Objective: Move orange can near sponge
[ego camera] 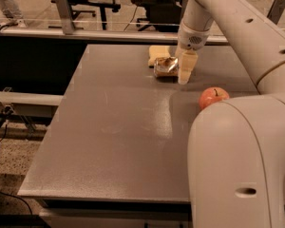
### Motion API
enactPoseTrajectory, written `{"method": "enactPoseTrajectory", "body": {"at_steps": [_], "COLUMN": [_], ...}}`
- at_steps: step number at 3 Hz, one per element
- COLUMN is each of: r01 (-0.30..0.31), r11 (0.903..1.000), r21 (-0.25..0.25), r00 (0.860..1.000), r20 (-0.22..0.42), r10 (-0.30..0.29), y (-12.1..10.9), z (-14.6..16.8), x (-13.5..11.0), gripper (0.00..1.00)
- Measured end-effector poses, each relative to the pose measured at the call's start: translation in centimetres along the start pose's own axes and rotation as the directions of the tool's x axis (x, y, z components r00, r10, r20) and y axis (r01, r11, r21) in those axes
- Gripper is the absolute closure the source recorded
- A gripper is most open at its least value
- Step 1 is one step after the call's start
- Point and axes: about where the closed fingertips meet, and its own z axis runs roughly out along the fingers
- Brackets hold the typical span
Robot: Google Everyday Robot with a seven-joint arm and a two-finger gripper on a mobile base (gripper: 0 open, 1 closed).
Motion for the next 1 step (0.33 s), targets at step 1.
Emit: {"method": "enactPoseTrajectory", "body": {"at_steps": [1], "r01": [0.001], "r11": [0.9999], "r21": [0.014], "r00": [1.0], "r20": [0.006], "r10": [-0.001], "y": [-0.48], "z": [0.38], "x": [-0.23], "gripper": [0.0]}}
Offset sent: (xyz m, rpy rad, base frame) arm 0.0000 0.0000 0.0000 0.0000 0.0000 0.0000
